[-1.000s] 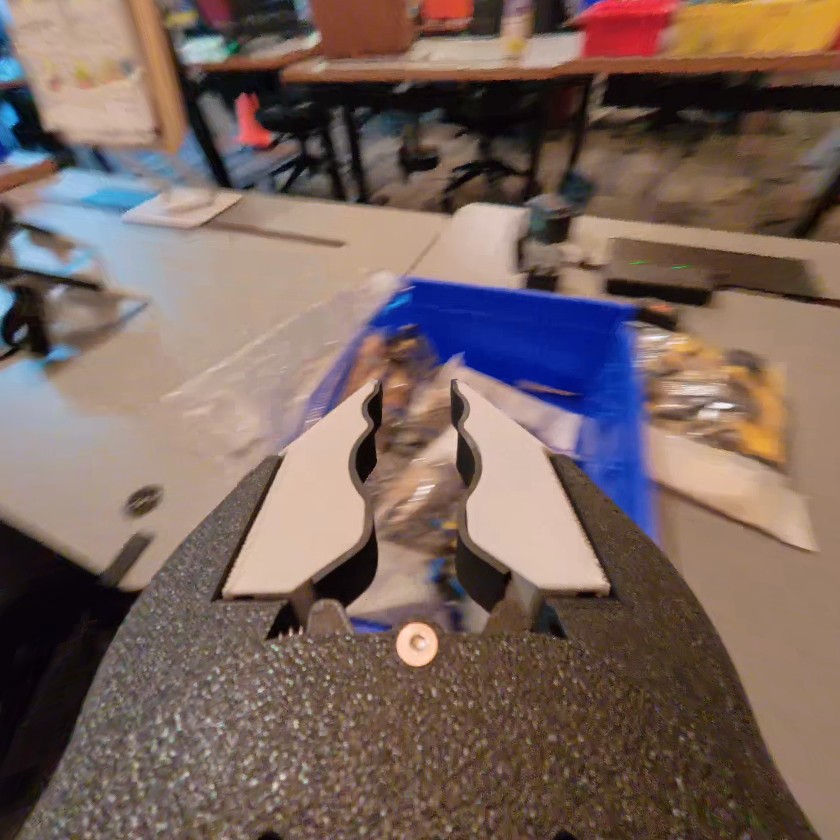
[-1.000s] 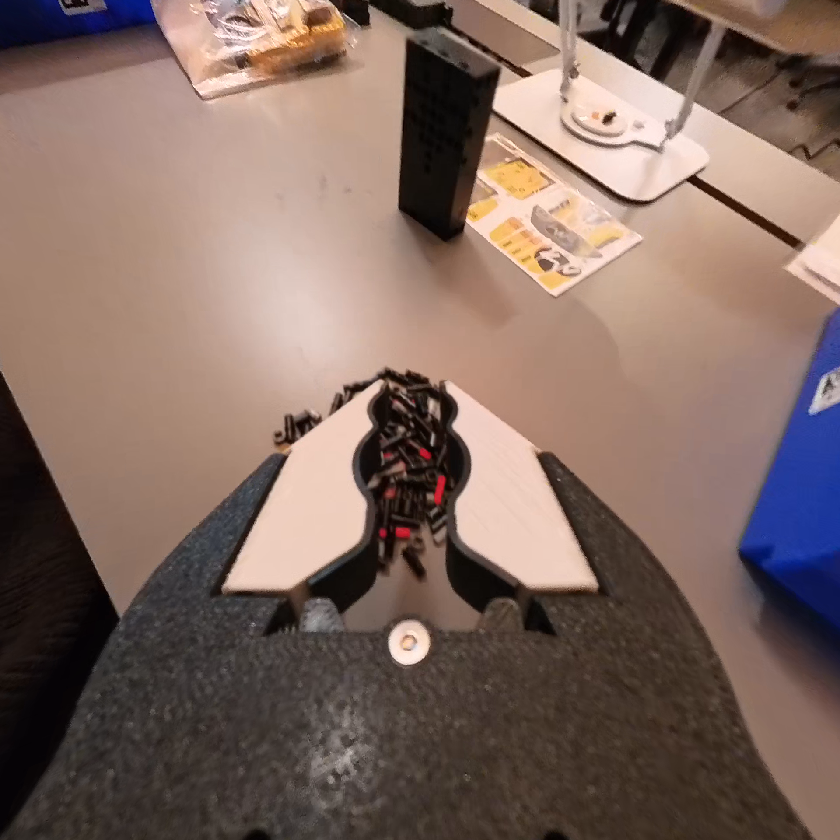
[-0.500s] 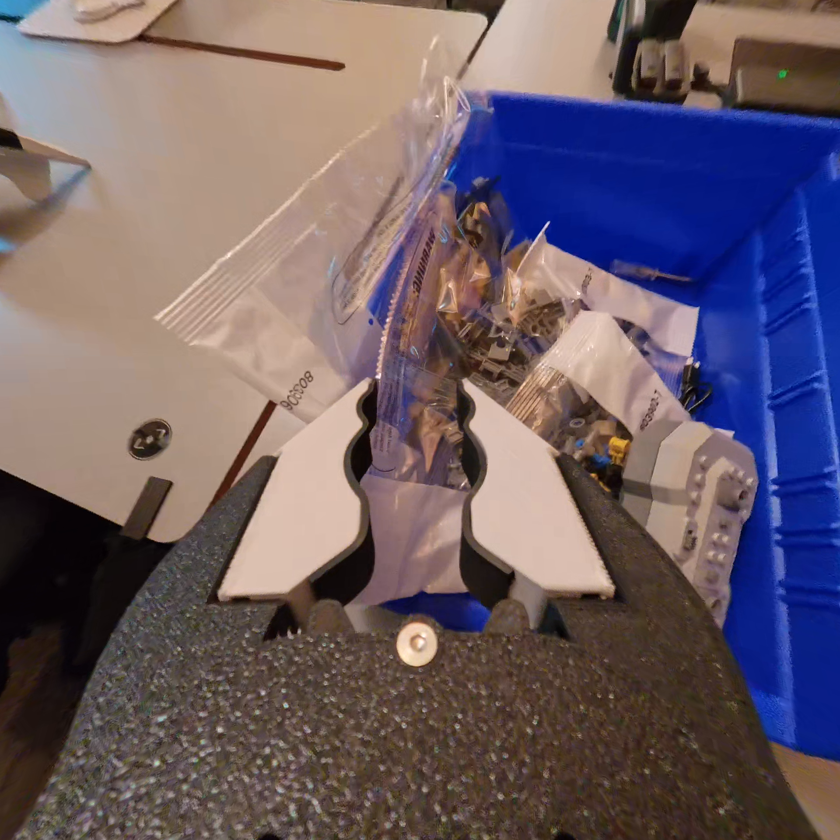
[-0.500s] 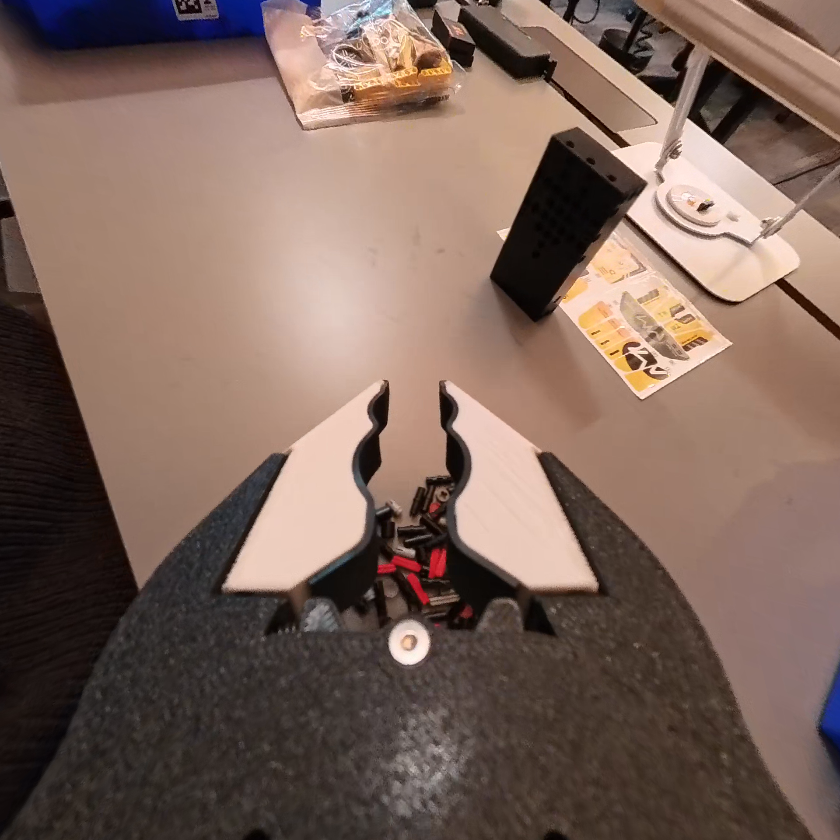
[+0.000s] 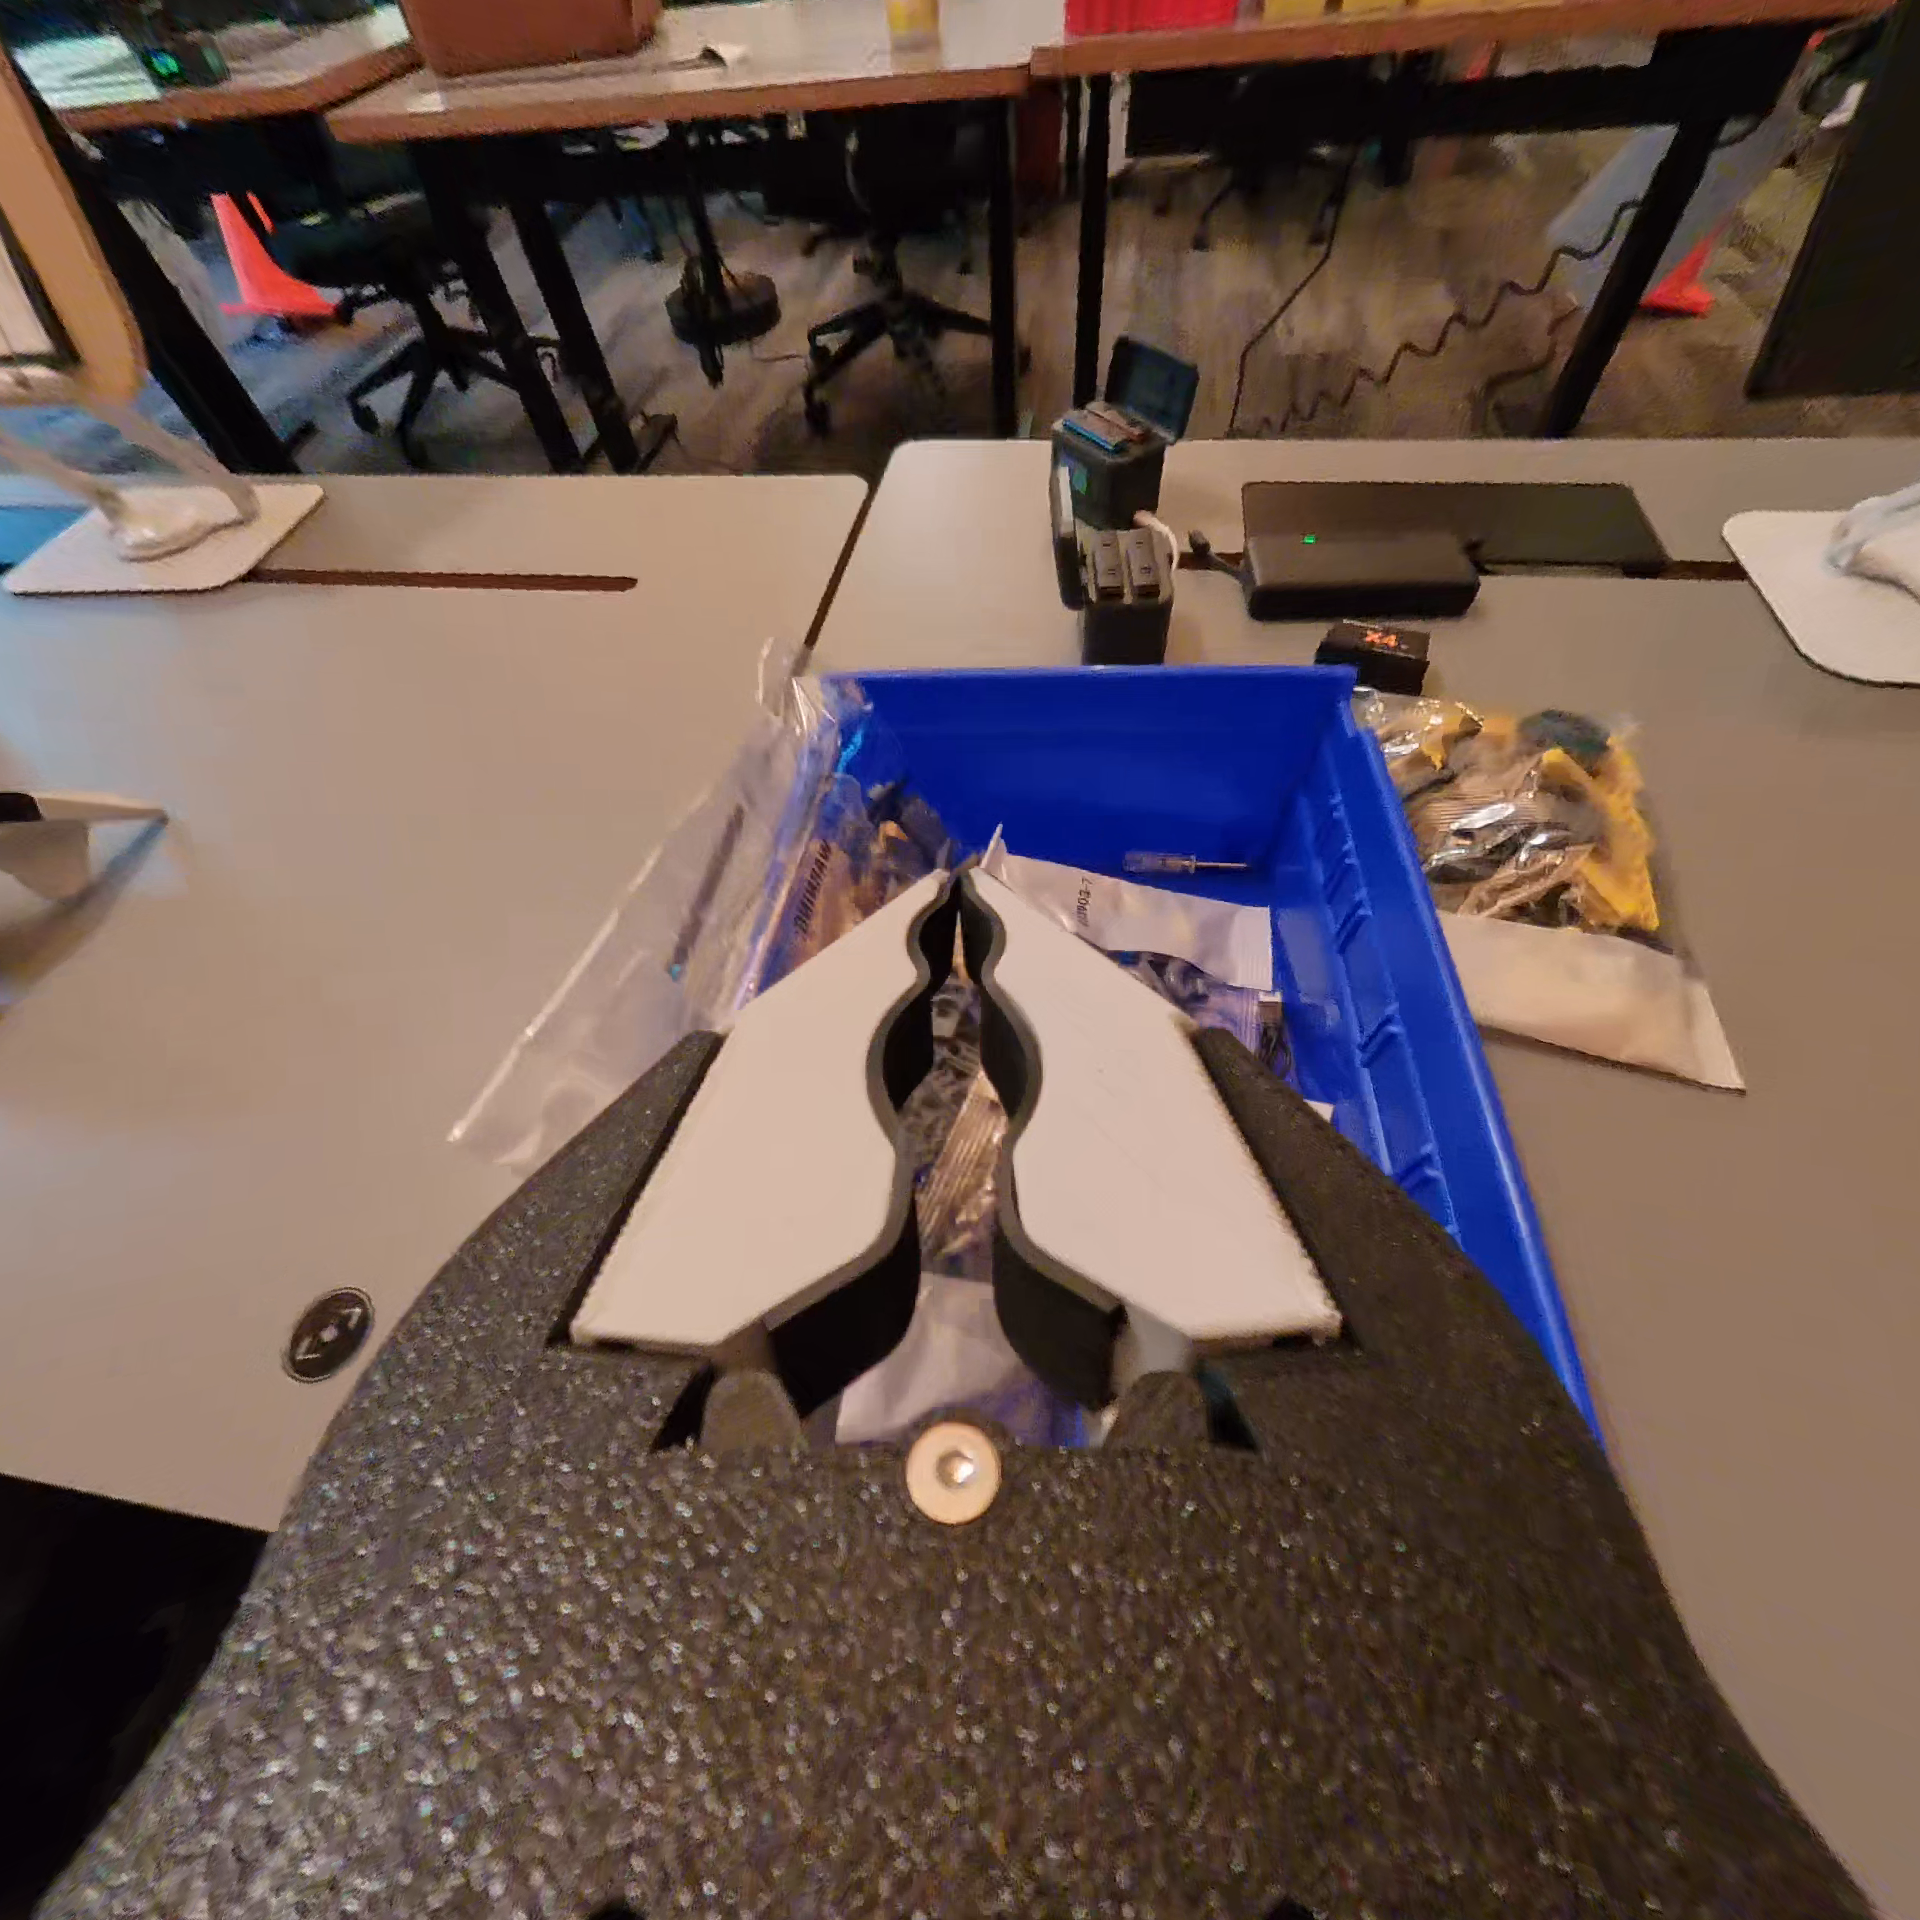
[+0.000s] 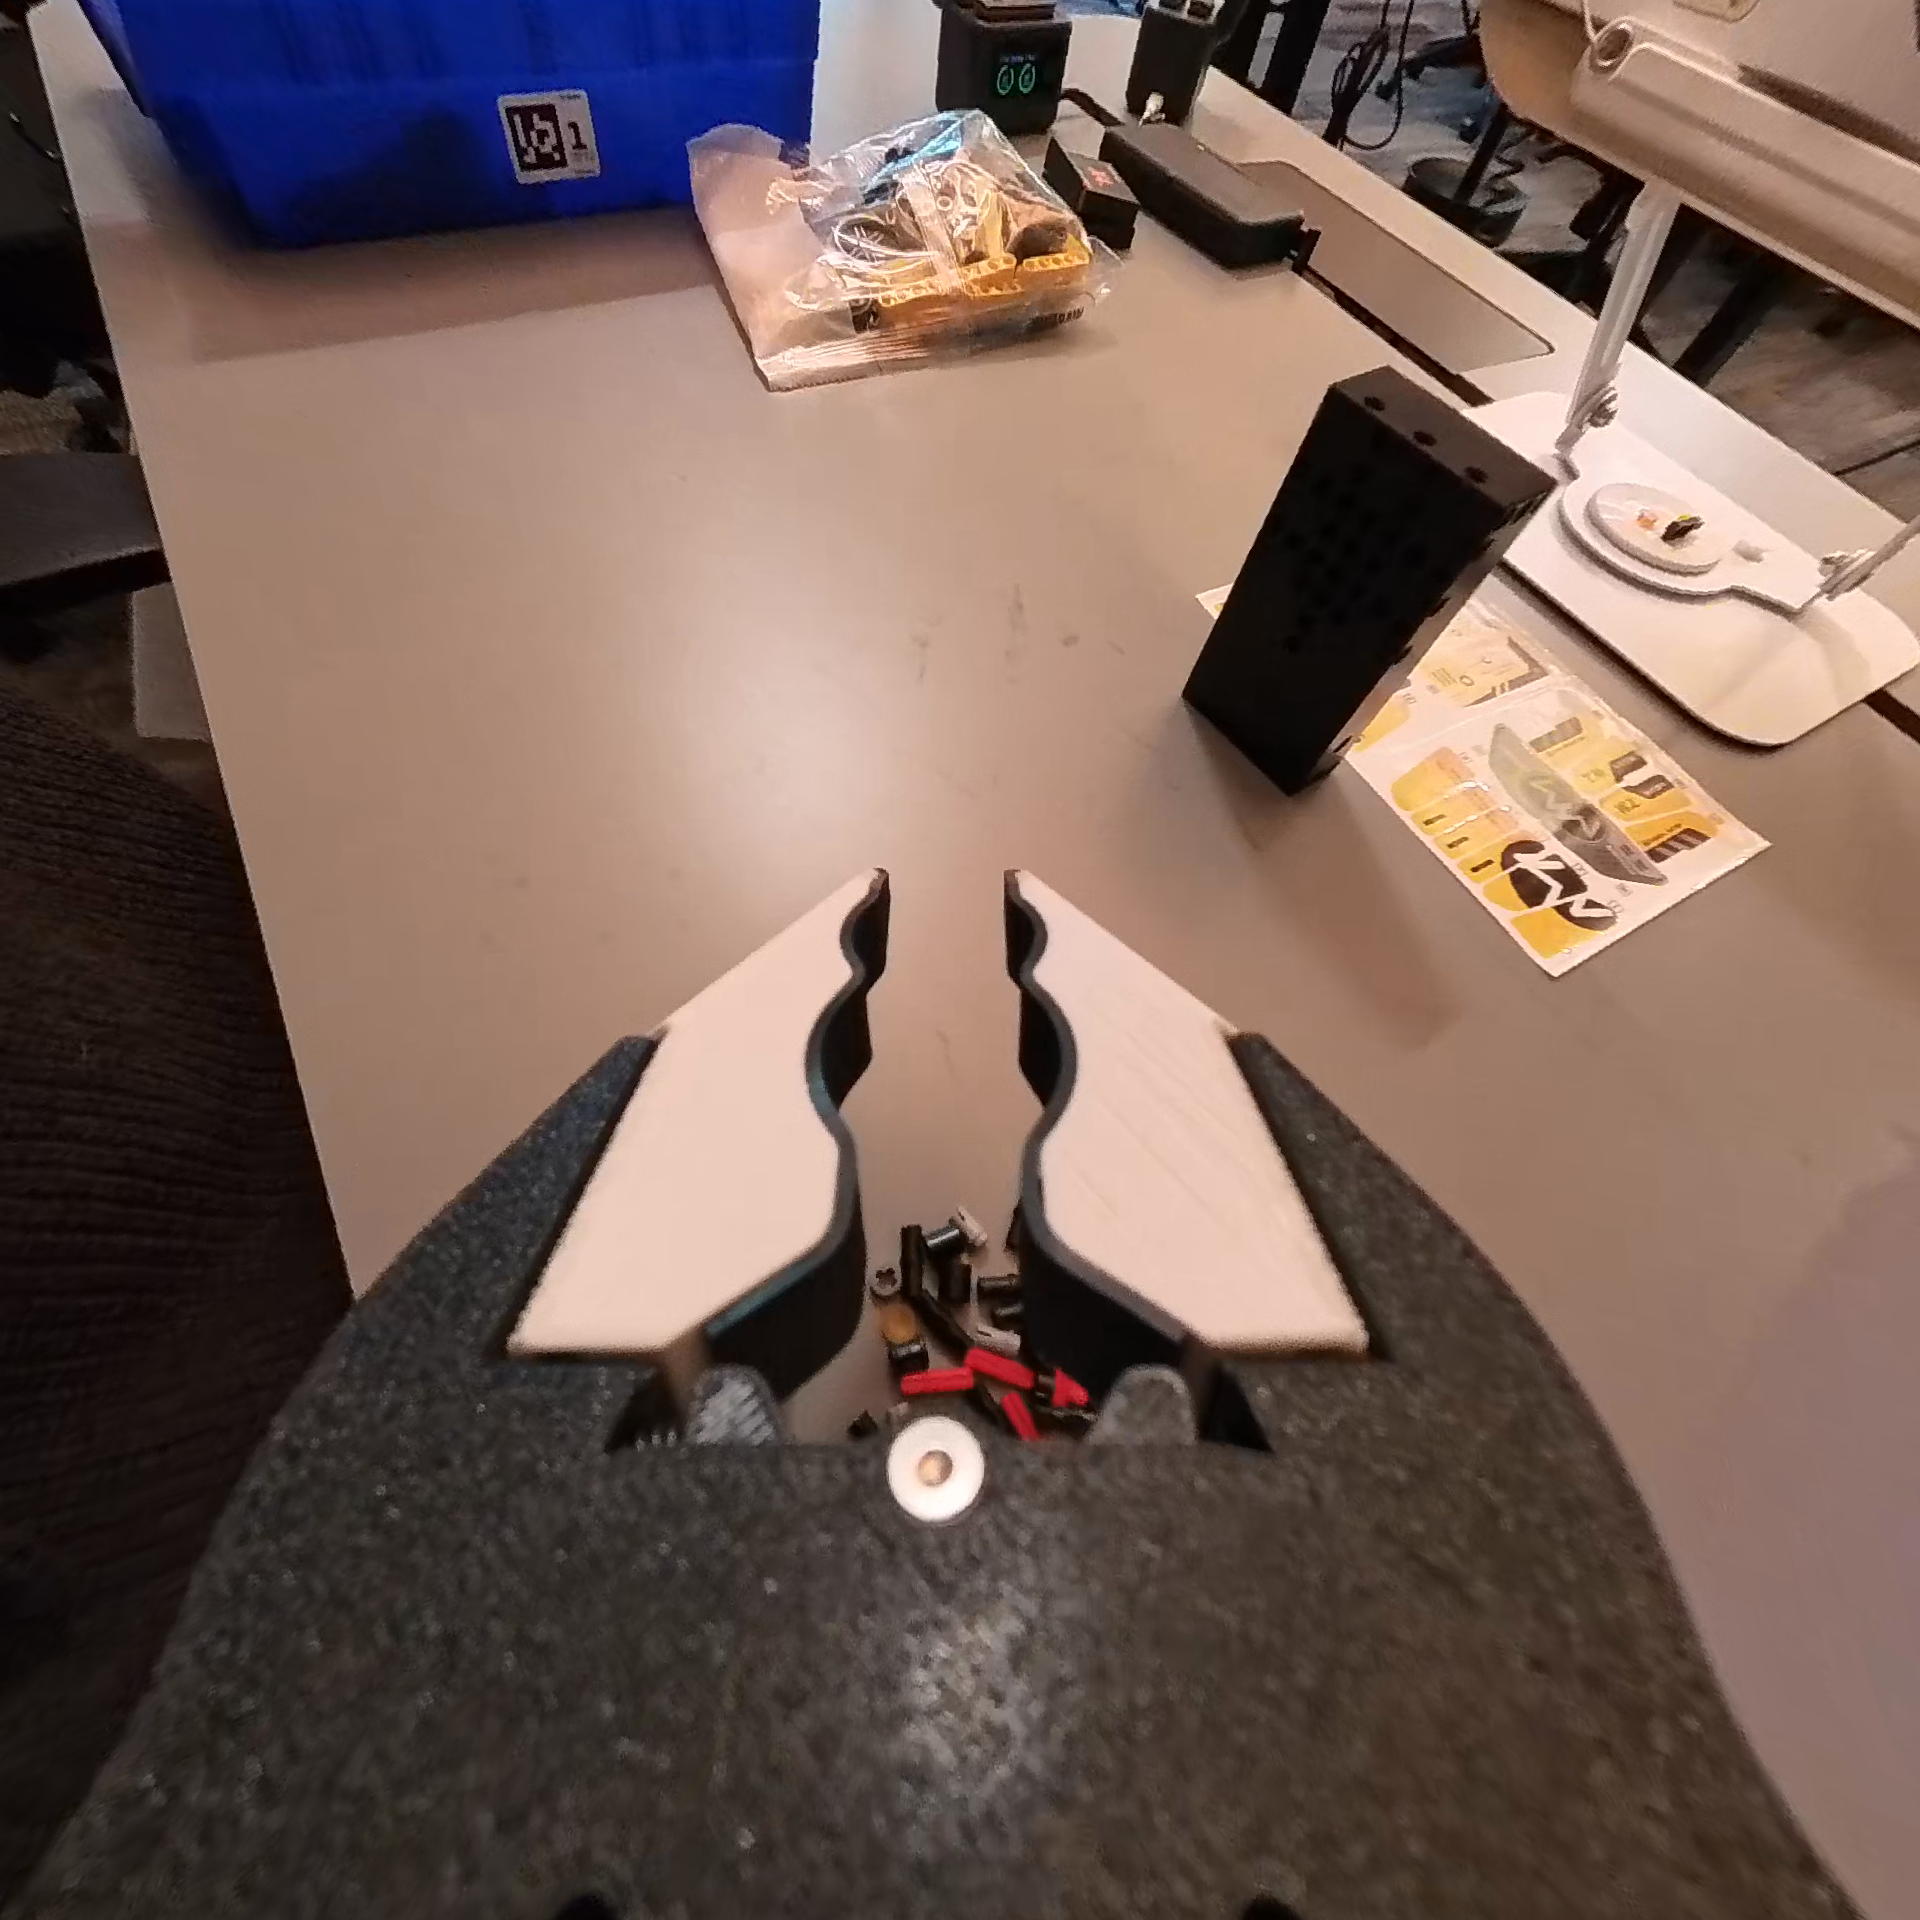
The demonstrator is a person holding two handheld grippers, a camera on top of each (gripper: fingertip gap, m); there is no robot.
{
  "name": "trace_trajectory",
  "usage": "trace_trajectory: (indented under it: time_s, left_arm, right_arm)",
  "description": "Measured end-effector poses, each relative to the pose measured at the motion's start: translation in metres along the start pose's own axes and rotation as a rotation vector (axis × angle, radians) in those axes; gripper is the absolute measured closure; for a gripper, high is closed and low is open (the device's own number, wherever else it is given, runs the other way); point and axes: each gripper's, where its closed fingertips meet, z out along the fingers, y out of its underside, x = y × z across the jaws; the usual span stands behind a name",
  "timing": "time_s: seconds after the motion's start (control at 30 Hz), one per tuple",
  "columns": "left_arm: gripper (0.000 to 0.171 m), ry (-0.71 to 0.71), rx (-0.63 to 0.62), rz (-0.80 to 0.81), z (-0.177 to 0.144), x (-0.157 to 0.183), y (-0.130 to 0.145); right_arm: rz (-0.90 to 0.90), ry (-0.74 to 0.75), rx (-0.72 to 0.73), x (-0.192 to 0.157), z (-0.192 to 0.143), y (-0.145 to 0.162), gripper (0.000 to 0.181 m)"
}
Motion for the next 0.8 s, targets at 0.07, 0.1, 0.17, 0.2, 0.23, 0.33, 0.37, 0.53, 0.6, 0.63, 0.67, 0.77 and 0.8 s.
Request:
trace_trajectory:
  time_s: [0.07,0.1,0.17,0.2,0.23,0.33,0.37,0.53,0.6,0.63,0.67,0.77,0.8]
  left_arm:
    - [0.171,-0.028,-0.024,0.015,0.005,-0.005,0.0]
    - [0.171,-0.036,-0.037,0.017,0.008,-0.007,0.003]
    - [0.171,-0.044,-0.073,0.024,0.013,-0.007,0.014]
    - [0.171,-0.057,-0.084,0.033,0.015,-0.009,0.02]
    - [0.171,-0.081,-0.09,0.038,0.016,-0.012,0.026]
    - [0.171,-0.115,-0.108,0.001,0.016,-0.018,0.044]
    - [0.171,-0.117,-0.109,-0.024,0.015,-0.019,0.049]
    - [0.171,-0.13,-0.099,-0.084,0.004,-0.026,0.058]
    - [0.171,-0.121,-0.085,-0.091,0.001,-0.026,0.048]
    - [0.171,-0.12,-0.074,-0.103,0.0,-0.025,0.042]
    - [0.171,-0.115,-0.065,-0.118,-0.001,-0.024,0.036]
    - [0.171,-0.088,-0.054,-0.14,0.002,-0.012,0.025]
    - [0.171,-0.085,-0.055,-0.134,0.003,-0.007,0.024]
  right_arm:
    - [0.0,0.006,0.005,0.0,-0.002,0.001,0.16]
    - [0.002,0.009,0.006,0.001,-0.003,0.003,0.16]
    - [0.013,0.012,0.012,0.001,-0.005,0.006,0.16]
    - [0.018,0.012,0.015,0.001,-0.006,0.008,0.16]
    - [0.022,0.015,0.017,0.002,-0.007,0.01,0.16]
    - [0.033,0.018,0.024,0.007,-0.01,0.011,0.16]
    - [0.038,0.016,0.034,0.008,-0.01,0.009,0.16]
    - [0.042,-0.046,0.082,0.001,-0.002,-0.011,0.16]
    - [0.004,-0.076,0.091,-0.008,0.005,-0.02,0.16]
    - [-0.009,-0.096,0.095,-0.014,0.009,-0.024,0.16]
    - [-0.016,-0.121,0.103,-0.021,0.014,-0.028,0.16]
    - [-0.013,-0.213,0.141,-0.047,0.027,-0.039,0.16]
    - [-0.008,-0.245,0.153,-0.057,0.032,-0.041,0.16]
